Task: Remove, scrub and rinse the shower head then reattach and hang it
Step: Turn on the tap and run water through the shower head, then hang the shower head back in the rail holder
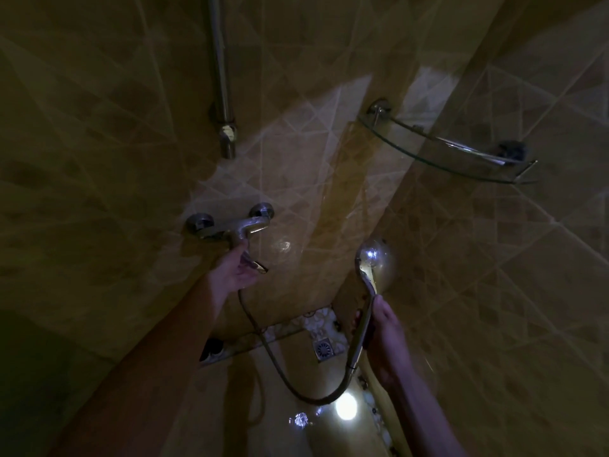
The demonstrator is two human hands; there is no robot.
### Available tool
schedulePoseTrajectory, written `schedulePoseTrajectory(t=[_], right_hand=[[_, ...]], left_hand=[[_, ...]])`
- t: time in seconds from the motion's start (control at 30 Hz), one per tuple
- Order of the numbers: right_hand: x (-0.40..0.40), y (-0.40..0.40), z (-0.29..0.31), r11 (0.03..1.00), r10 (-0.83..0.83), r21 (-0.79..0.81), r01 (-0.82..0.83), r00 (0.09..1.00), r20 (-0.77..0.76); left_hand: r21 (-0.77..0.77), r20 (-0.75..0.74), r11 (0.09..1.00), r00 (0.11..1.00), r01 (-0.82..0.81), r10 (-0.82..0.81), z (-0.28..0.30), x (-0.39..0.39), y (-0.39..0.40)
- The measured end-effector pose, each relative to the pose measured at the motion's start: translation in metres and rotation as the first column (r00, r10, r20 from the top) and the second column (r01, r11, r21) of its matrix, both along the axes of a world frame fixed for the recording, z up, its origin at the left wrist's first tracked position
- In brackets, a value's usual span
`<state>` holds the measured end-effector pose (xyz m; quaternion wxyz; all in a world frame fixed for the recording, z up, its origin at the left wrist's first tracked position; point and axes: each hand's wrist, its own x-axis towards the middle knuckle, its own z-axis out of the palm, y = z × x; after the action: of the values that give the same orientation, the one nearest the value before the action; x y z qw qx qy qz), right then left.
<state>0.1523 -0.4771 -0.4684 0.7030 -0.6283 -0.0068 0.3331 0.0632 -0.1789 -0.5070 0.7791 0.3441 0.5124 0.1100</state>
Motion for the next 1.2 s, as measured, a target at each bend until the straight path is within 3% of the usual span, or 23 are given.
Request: schedulePoseTrajectory(t=[0.47,0.7,0.9,0.97,1.03,1.1,1.2], right_hand=[[0.019,0.006,-0.021,0.999,-0.036,-0.001,0.036,0.993,-0.11],[0.023,0.011,-0.03,0.997,-0.03,-0.078,0.022,0.995,-0.098],[0.017,0.012,-0.015,1.0,0.018,0.009,-0.017,0.986,-0.164],[0.016,0.012,-0.007,1.0,0.01,0.023,-0.006,0.977,-0.211],[0.014,0.013,0.001,0.999,0.017,0.031,-0.009,0.972,-0.236],[0.012,0.014,0.009,0.999,0.033,0.025,-0.027,0.969,-0.243],[0.011,0.016,0.025,0.995,0.09,-0.029,-0.095,0.984,-0.151]], left_hand=[[0.042,0.032,0.989,0.989,-0.145,0.144,-0.005,0.022,-0.004],[0.032,0.047,0.972,0.971,-0.235,0.233,-0.01,0.023,0.002],[0.095,0.079,0.974,0.976,-0.208,0.201,-0.007,0.02,-0.004],[0.153,0.043,0.978,0.99,-0.143,0.138,-0.008,0.017,-0.007],[0.251,-0.078,0.968,0.997,0.025,-0.006,-0.002,0.008,-0.013],[0.282,-0.197,0.93,0.963,0.236,-0.184,0.008,-0.005,-0.021],[0.292,-0.292,0.859,0.894,0.421,-0.34,0.019,-0.024,-0.023]])
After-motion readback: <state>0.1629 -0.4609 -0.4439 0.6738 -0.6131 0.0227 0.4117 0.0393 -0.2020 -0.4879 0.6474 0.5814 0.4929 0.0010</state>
